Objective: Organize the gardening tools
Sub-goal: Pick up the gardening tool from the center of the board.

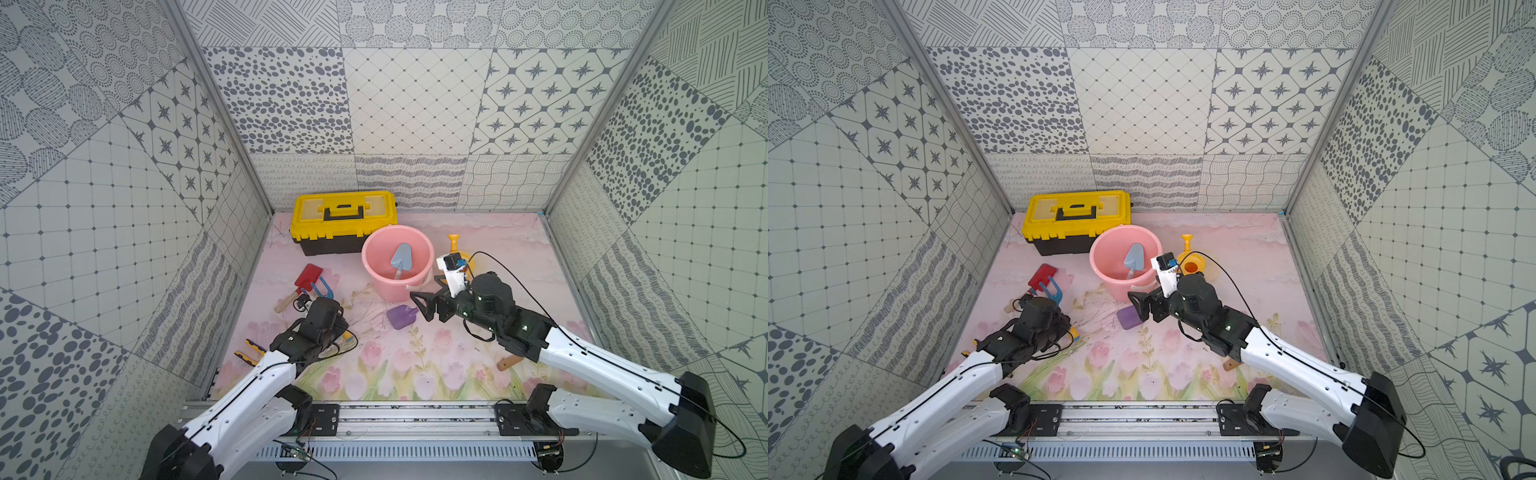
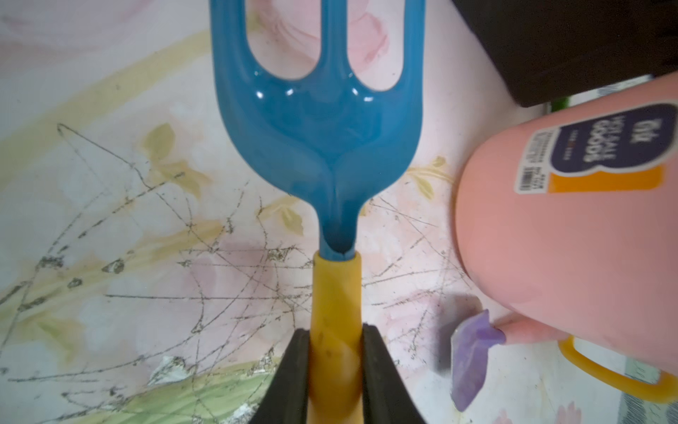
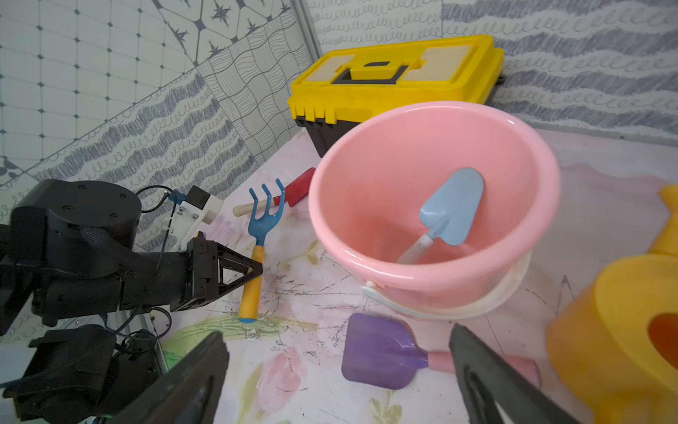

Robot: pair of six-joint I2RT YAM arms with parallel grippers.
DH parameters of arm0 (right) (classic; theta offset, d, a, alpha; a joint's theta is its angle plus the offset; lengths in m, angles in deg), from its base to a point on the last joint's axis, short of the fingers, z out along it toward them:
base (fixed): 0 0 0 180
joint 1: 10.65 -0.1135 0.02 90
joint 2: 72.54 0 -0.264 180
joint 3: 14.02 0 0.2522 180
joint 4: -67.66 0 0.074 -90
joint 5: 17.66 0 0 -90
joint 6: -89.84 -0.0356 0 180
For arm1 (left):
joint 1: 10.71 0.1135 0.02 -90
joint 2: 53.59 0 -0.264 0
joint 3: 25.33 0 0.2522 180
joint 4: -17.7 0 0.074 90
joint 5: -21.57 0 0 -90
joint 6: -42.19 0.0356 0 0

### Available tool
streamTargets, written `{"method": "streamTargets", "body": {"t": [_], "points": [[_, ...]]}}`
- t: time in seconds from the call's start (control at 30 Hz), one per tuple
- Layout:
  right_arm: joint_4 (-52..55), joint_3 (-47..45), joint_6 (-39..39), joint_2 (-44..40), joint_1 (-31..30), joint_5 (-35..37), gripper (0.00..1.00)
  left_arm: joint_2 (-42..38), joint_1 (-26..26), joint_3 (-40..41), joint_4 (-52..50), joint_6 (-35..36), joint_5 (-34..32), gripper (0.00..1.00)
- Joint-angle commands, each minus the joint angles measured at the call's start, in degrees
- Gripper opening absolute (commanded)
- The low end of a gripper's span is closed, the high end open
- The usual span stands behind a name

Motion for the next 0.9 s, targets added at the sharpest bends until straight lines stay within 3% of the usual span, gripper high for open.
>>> {"method": "streamTargets", "body": {"t": [0.0,0.17,0.33,0.5,0.7,0.87], "points": [[1.9,9.8,4.3,6.8,-0.4,-0.4,0.97,-10.4,-3.2,2.5,0.8,7.5,-5.1,0.05],[8.9,25.7,4.4,20.6,-0.4,-6.0,0.94,-12.9,-5.5,2.6,3.7,10.8,-2.4,0.05],[12.5,37.6,1.7,32.5,-0.5,-15.5,0.69,-16.9,-7.1,4.4,8.9,13.2,2.6,0.05],[13.5,44.4,-1.4,40.3,-0.4,-20.1,0.51,-19.8,-8.0,5.2,11.3,14.0,5.5,0.07],[15.0,49.0,-2.9,46.0,-0.5,-23.3,0.37,-20.6,-8.4,6.0,14.1,14.3,8.8,0.07],[14.9,50.5,-3.8,48.4,-0.4,-23.7,0.35,-20.7,-8.5,6.5,15.7,14.6,10.6,0.07]]}}
